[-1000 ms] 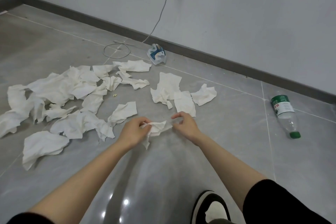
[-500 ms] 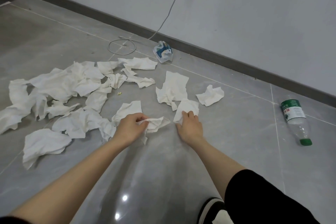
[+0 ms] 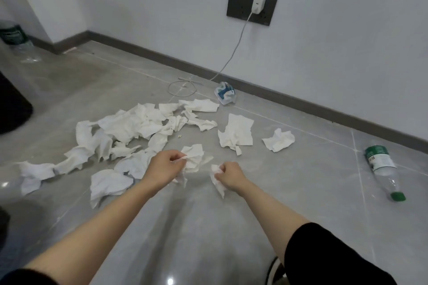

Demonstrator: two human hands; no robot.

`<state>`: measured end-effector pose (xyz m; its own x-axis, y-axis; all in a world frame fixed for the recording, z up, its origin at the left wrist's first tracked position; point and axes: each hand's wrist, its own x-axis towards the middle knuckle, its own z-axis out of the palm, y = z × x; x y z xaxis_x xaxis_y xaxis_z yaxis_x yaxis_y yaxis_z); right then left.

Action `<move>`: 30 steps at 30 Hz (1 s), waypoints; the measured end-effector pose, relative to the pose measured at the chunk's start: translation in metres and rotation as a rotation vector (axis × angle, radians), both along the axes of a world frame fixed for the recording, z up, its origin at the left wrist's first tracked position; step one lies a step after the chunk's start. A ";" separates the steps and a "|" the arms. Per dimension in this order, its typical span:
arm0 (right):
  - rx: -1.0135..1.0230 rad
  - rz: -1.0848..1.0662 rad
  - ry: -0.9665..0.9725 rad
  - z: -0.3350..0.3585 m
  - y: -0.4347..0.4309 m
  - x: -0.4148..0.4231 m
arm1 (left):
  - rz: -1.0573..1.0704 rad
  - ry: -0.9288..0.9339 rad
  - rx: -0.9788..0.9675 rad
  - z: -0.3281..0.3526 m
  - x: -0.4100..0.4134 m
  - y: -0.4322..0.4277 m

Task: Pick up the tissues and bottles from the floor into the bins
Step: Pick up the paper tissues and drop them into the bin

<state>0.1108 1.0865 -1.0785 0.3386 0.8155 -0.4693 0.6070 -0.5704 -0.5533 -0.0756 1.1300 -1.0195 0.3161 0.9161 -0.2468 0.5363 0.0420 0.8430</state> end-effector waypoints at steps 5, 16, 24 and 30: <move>0.232 -0.006 0.201 0.076 0.023 -0.048 | 0.144 -0.043 0.078 0.047 -0.036 0.001; 0.503 0.123 0.392 0.216 0.041 -0.178 | 0.396 0.139 0.333 0.182 -0.177 -0.020; 0.471 0.218 0.549 0.233 0.021 -0.296 | 0.533 0.230 0.355 0.213 -0.285 -0.069; 0.355 0.237 0.591 0.214 0.009 -0.357 | 0.604 0.284 0.312 0.193 -0.332 -0.088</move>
